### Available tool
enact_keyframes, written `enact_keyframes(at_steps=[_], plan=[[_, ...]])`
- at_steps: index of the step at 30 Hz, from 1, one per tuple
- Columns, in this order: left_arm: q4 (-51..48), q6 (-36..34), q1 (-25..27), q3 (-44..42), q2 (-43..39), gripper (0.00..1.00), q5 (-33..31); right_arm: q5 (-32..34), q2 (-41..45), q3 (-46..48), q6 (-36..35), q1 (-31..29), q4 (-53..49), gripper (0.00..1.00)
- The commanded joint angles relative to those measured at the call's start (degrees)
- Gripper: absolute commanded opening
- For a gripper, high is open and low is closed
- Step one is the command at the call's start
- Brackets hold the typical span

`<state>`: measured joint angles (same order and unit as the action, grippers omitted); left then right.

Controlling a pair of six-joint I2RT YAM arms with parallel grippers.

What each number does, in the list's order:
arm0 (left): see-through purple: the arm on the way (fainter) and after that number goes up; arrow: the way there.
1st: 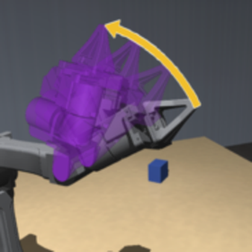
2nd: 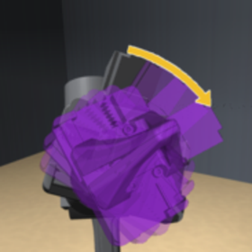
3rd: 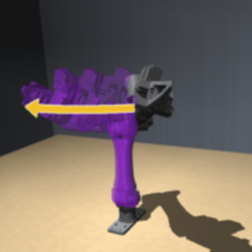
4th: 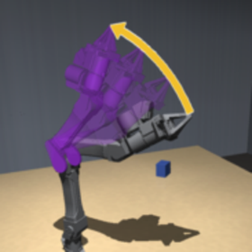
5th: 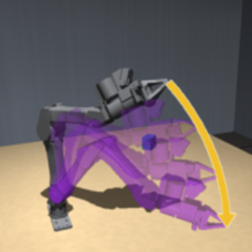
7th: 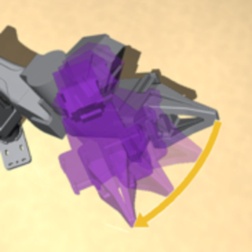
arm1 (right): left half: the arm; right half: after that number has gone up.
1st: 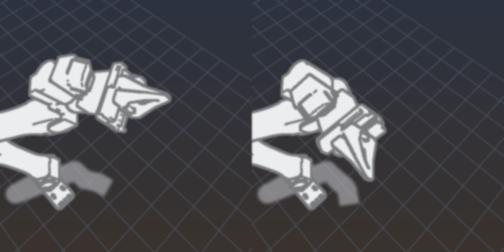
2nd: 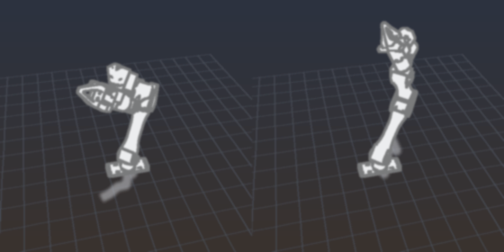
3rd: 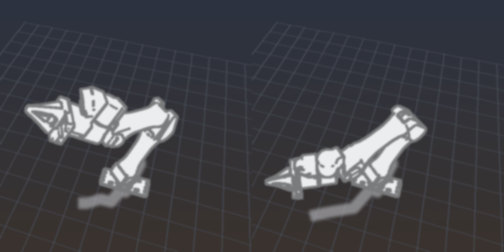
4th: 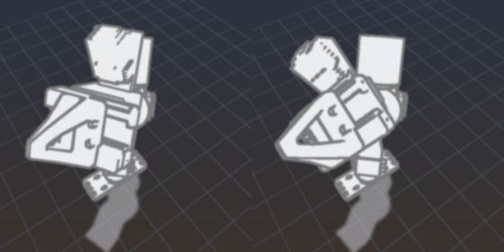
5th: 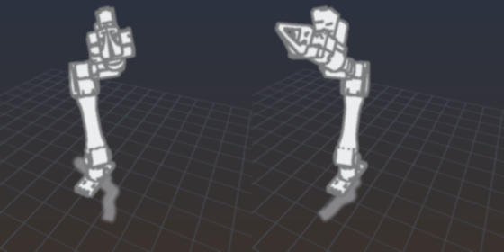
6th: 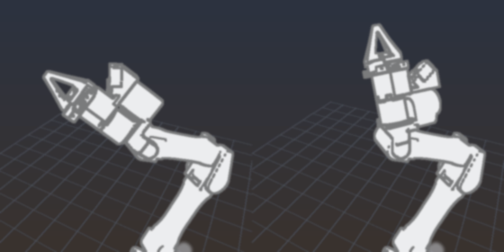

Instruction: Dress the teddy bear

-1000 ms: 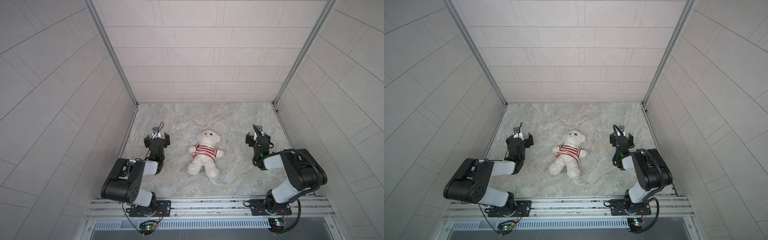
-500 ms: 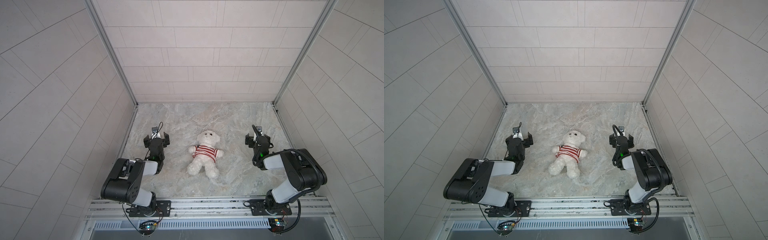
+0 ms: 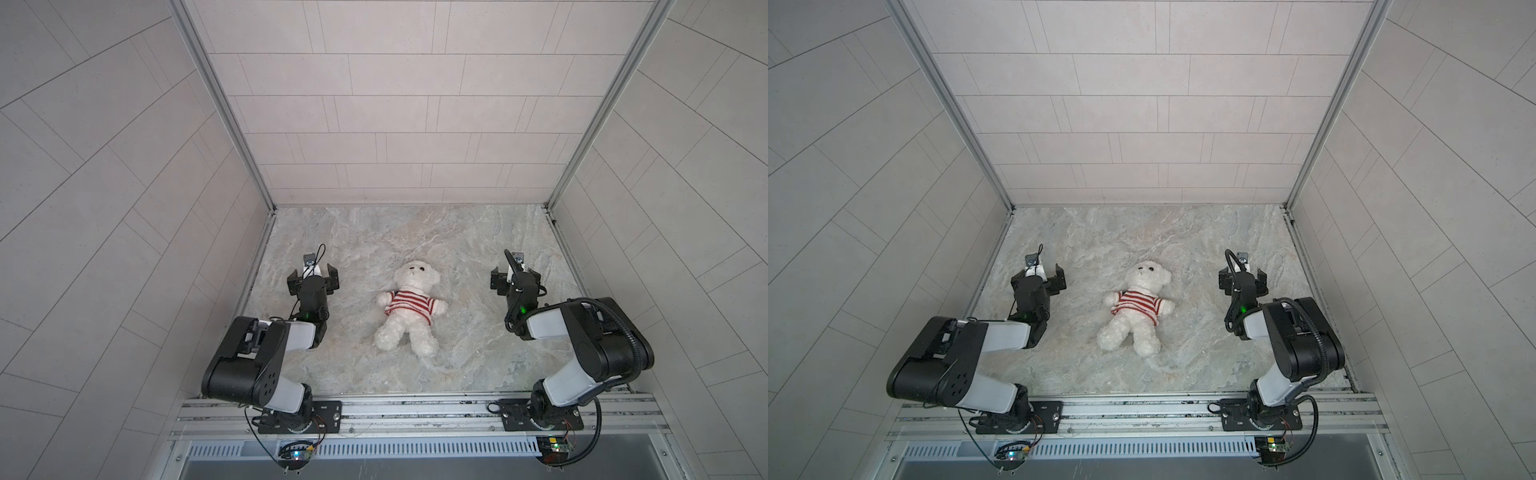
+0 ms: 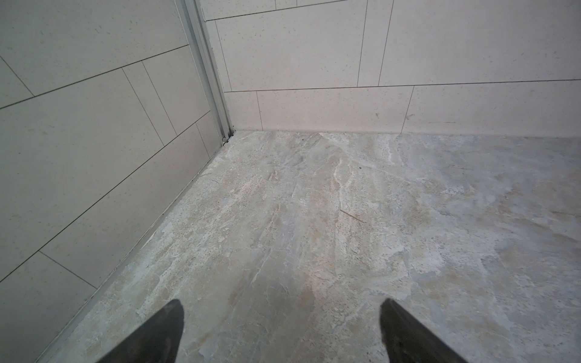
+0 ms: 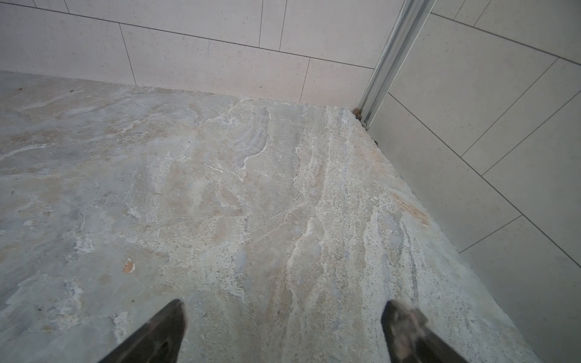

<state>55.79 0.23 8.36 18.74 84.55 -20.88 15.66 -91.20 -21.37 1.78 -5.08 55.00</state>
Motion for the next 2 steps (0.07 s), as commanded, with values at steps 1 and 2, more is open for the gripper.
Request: enact_keyframes(at_steps=[1,2], plan=[[1.03,0.4,-0.34,0.79,-0.25,1.0,-0.74,0.34,0.28,-0.04,0.24,0.23,-0.07,1.0],[1.03,0.4,-0.32,0.76,-0.27,1.0,-0.74,0.34,0.32,-0.01,0.2,0.24,0.01,1.0]])
